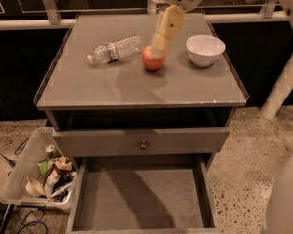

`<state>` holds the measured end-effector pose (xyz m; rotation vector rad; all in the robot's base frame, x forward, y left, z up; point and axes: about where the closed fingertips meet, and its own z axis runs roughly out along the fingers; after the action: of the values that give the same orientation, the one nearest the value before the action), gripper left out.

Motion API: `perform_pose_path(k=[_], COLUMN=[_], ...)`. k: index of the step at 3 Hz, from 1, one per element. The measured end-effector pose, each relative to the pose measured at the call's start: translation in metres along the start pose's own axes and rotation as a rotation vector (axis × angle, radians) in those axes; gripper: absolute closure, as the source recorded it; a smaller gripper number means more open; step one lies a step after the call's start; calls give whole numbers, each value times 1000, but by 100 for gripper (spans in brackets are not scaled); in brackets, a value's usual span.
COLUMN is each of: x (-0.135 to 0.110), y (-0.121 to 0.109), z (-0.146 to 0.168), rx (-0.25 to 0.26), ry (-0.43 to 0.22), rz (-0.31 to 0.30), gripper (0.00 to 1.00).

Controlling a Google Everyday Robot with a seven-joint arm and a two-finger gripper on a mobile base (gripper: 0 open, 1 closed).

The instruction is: Place apple into middle drawer

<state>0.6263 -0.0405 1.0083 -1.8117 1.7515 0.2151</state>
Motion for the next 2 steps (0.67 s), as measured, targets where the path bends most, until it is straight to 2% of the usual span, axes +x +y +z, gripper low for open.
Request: perform_pose_path(k=[1,2], x=[-15,-16], y=[0,0], z=[15,15], rx=[-51,-53], ry=[-31,-32], rz=[-19,-20], gripper=[0,0])
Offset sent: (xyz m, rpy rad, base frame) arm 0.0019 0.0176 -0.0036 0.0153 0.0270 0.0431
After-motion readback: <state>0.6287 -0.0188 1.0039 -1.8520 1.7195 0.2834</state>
